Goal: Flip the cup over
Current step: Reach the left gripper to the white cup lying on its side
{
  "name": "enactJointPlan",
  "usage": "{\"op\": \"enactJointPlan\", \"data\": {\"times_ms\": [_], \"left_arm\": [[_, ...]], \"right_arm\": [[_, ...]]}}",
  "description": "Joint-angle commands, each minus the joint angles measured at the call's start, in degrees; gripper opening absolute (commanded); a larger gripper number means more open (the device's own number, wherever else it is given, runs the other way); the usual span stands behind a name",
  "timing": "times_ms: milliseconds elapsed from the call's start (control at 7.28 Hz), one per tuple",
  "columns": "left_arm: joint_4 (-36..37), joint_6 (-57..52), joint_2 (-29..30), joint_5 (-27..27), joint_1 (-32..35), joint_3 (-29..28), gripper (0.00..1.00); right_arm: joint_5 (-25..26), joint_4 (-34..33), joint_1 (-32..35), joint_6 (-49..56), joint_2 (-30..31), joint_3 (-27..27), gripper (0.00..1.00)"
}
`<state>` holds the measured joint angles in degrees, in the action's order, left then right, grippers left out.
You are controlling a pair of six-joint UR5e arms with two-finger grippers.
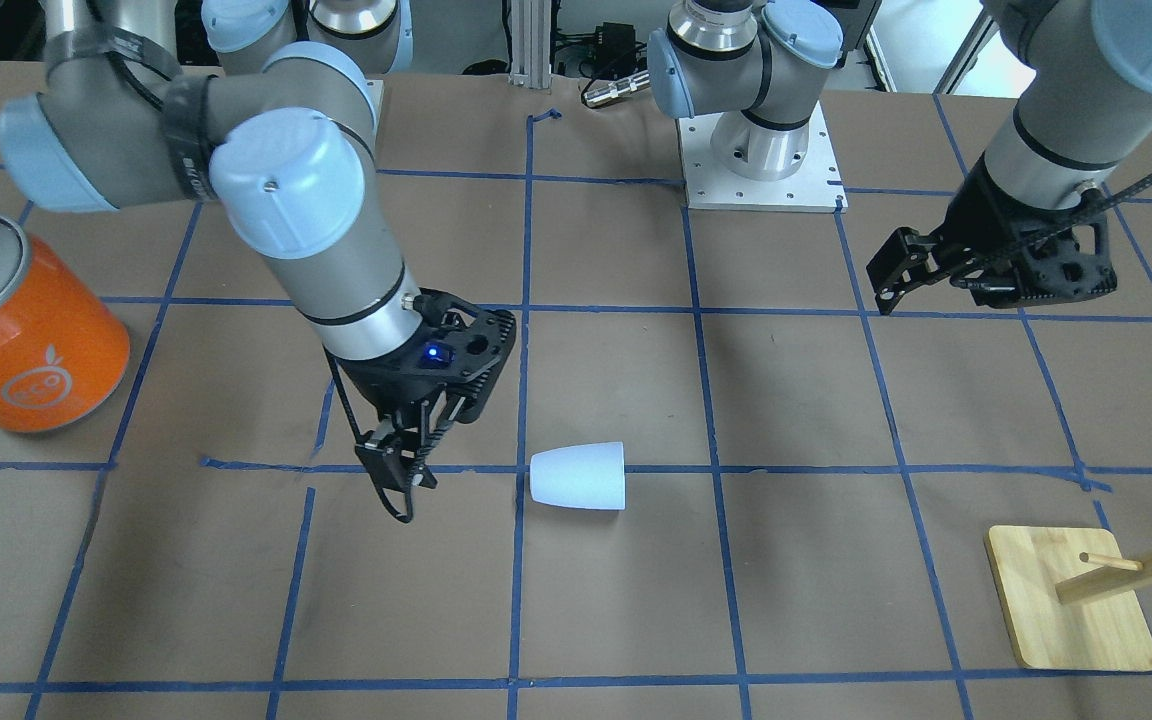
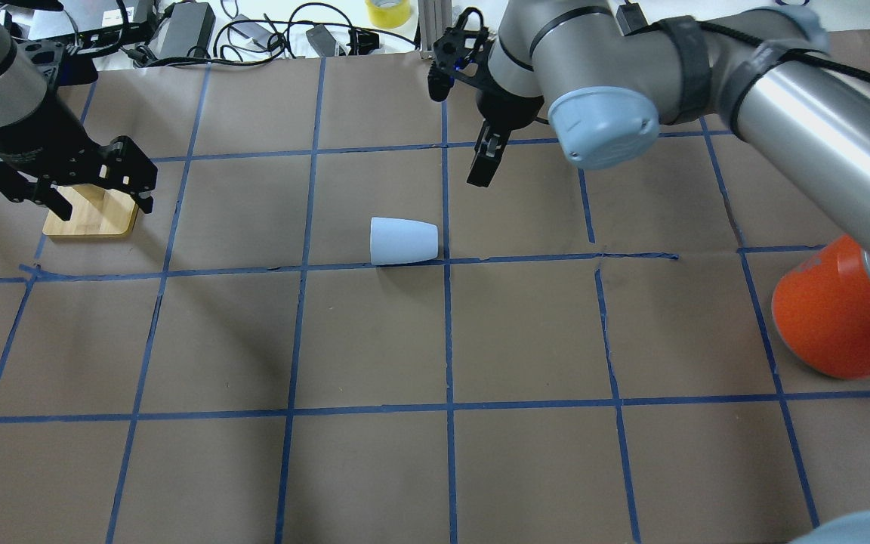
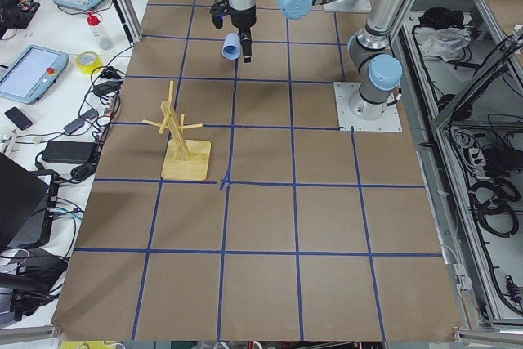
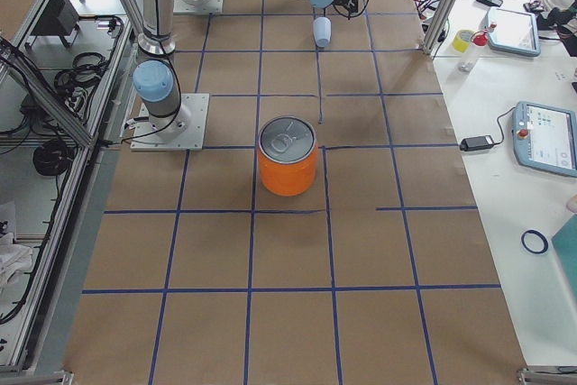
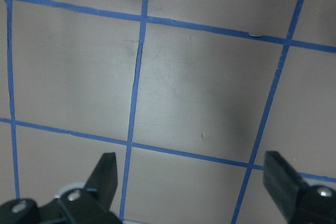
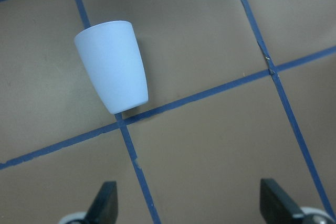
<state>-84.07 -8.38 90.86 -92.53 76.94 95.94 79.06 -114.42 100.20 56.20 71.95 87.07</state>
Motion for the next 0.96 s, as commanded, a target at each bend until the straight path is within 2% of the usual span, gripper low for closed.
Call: {"op": "enactJointPlan", "data": {"times_ms": [0,137,275,412,550,687,824], "left_arm": [[5.47,1.50,4.30,12.30,1.89,1.17,1.00],[7.32,1.96,6.76,19.33,2.51,1.70,1.00],[14.13,2.05,9.57,21.31,3.47,3.01,1.00],[20.63,2.22,12.12,21.42,6.18,4.94,1.00],[24.96,4.31,14.85,21.42,8.91,5.74,1.00],[27.96,5.29,17.05,21.68,10.15,5.83,1.00],[27.73,5.22,19.77,25.51,11.03,6.53,1.00]], "right_arm": [[0.22,3.66,-4.64,-10.98,5.98,0.02,0.86],[0.22,5.16,-8.14,-18.85,9.67,0.11,0.87],[0.13,8.04,-10.44,-27.89,12.40,0.11,1.00],[1.09,13.03,-11.07,-33.12,15.13,0.11,1.00],[5.19,14.82,-11.16,-36.56,17.24,0.11,1.00],[7.75,15.53,-10.90,-41.99,18.13,0.03,1.00],[7.87,16.06,-10.73,-47.88,19.27,0.11,1.00]]}}
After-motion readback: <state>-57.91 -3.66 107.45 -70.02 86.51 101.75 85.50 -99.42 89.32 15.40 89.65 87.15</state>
